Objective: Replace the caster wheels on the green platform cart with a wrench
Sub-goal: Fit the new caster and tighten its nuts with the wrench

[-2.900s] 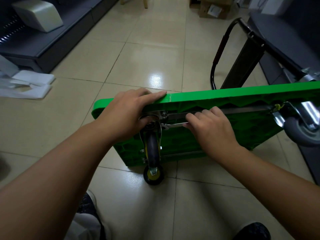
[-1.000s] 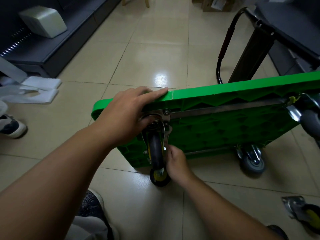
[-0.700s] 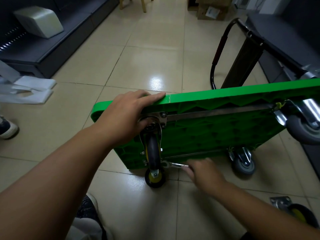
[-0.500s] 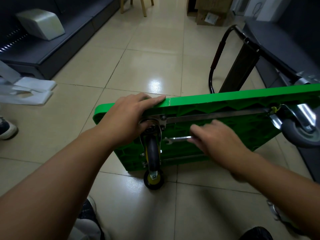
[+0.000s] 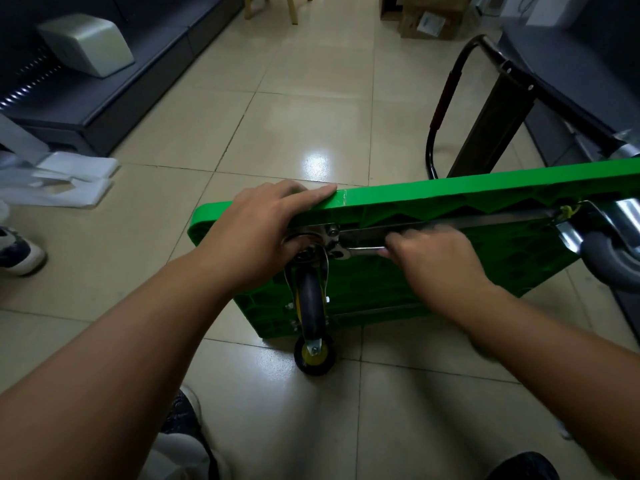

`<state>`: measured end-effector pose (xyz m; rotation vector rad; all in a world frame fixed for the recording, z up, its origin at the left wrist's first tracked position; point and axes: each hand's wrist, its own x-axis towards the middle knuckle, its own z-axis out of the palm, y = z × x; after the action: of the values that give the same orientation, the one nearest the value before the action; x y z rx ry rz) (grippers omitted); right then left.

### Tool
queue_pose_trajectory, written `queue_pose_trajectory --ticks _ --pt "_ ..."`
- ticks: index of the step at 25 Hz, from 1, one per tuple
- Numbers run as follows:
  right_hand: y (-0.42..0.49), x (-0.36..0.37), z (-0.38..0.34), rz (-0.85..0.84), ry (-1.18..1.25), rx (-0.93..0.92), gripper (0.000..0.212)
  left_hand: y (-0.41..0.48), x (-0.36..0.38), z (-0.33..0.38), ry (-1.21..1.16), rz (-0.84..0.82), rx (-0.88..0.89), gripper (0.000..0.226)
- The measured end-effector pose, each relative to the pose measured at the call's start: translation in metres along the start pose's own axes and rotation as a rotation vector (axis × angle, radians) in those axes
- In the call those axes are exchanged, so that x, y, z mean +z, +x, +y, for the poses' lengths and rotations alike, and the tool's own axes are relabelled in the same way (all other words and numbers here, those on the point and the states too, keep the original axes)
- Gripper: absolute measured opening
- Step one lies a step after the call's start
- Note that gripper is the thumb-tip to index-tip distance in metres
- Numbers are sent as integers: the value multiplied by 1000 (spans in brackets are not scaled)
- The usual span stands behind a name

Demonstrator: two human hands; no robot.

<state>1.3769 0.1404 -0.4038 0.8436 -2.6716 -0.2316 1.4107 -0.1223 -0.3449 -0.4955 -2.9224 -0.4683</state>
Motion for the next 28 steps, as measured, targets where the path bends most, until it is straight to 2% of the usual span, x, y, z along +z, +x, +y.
queue_pose_trajectory --ticks 3,6,9,11,13,15,16,18,19,22,25,28 --pt "-19 41 -24 -65 262 204 28 0 0 0 3 3 -2 78" --pt "-28 71 -77 -202 960 511 31 1 -1 -1 10 -6 -8 77" --pt "-32 74 -137 -195 1520 793 32 1 -2 0 0 -24 -4 79" --pt "-48 72 -154 -232 1608 873 35 0 -3 -1 1 -34 -6 79" --pt "-71 75 -138 -326 1371 767 37 0 -3 0 -7 -32 -11 79" --pt "-80 68 -97 -447 930 583 32 0 -3 2 -9 -28 -13 79" --pt "-76 55 -72 -404 689 472 28 -1 -4 2 -6 -25 -17 79" --pt "-56 20 -28 -98 292 181 26 -2 -5 3 -2 -24 -22 78" --pt "-42 -3 -12 -4 175 56 30 -2 -5 4 0 -22 -22 78" --pt "-1 -45 17 28 23 -164 33 -2 -5 5 1 -21 -20 77" --pt "25 -54 17 0 -144 -219 38 -2 -5 5 4 -18 -26 78" --pt "30 -50 12 -6 -183 -231 37 -2 -5 6 -1 -22 -33 78"
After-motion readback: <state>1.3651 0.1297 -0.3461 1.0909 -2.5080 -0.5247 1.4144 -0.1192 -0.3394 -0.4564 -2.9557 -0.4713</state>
